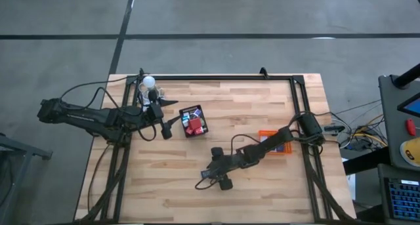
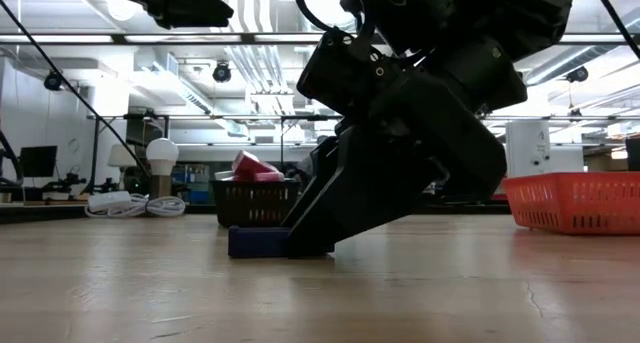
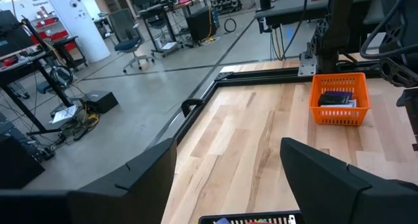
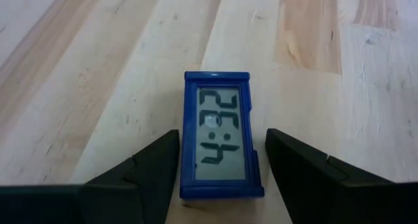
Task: Pick & Place Office items
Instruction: Put the dark blue digital clock in the orange bin
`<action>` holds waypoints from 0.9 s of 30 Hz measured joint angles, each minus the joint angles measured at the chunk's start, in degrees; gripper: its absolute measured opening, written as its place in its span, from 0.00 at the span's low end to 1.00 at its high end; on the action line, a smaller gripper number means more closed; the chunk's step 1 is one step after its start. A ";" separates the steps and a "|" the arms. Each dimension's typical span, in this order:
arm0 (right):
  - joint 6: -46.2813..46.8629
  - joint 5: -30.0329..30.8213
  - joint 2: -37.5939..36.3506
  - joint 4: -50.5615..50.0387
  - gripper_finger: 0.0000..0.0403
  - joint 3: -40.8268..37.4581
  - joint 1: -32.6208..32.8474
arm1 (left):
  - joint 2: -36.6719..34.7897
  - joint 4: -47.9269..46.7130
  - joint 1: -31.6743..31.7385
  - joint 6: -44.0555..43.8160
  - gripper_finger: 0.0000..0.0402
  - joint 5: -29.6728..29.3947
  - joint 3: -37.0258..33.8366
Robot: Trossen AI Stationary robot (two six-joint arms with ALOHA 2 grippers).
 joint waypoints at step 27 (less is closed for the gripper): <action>1.97 -1.57 0.00 -0.76 0.40 0.08 -0.74 | -0.01 0.00 0.00 0.01 0.69 0.00 -0.02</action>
